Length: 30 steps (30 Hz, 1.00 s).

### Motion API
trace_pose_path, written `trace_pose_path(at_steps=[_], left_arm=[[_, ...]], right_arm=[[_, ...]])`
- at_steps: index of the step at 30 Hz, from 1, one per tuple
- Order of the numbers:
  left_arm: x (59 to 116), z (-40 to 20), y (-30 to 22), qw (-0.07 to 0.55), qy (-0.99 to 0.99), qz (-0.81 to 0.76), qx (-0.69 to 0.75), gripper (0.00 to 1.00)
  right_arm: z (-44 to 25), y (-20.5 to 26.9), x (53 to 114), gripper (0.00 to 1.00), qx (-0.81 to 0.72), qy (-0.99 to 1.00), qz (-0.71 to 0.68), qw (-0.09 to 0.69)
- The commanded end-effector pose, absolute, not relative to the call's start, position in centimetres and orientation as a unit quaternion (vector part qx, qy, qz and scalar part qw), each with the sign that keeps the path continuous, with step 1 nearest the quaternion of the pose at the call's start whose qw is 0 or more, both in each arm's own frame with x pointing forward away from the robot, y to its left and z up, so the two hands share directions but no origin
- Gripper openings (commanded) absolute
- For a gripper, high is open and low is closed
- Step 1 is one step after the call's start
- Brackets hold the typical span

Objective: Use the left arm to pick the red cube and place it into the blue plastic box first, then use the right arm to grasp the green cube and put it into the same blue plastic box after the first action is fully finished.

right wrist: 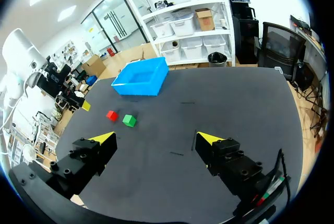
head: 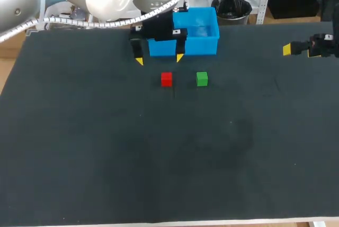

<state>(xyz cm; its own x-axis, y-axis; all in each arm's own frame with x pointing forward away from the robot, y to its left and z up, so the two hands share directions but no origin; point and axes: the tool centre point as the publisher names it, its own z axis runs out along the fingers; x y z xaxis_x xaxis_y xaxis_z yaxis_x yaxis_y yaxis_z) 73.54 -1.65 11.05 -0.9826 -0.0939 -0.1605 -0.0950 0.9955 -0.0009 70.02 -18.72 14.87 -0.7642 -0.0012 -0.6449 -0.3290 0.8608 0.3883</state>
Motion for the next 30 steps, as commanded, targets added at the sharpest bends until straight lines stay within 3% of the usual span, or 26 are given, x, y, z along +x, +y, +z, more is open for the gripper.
trace_pose_path(at_steps=[1,30], left_arm=[[73.7,11.1,-1.7,0.079,0.996,0.004,-0.047,1.00],[75.1,7.4,-3.2,0.046,0.998,0.002,-0.046,1.00]], right_arm=[[14.9,-18.6,70.0,1.00,-0.090,0.907,0.246,0.331],[14.9,-18.6,70.0,1.00,-0.090,0.907,0.246,0.331]])
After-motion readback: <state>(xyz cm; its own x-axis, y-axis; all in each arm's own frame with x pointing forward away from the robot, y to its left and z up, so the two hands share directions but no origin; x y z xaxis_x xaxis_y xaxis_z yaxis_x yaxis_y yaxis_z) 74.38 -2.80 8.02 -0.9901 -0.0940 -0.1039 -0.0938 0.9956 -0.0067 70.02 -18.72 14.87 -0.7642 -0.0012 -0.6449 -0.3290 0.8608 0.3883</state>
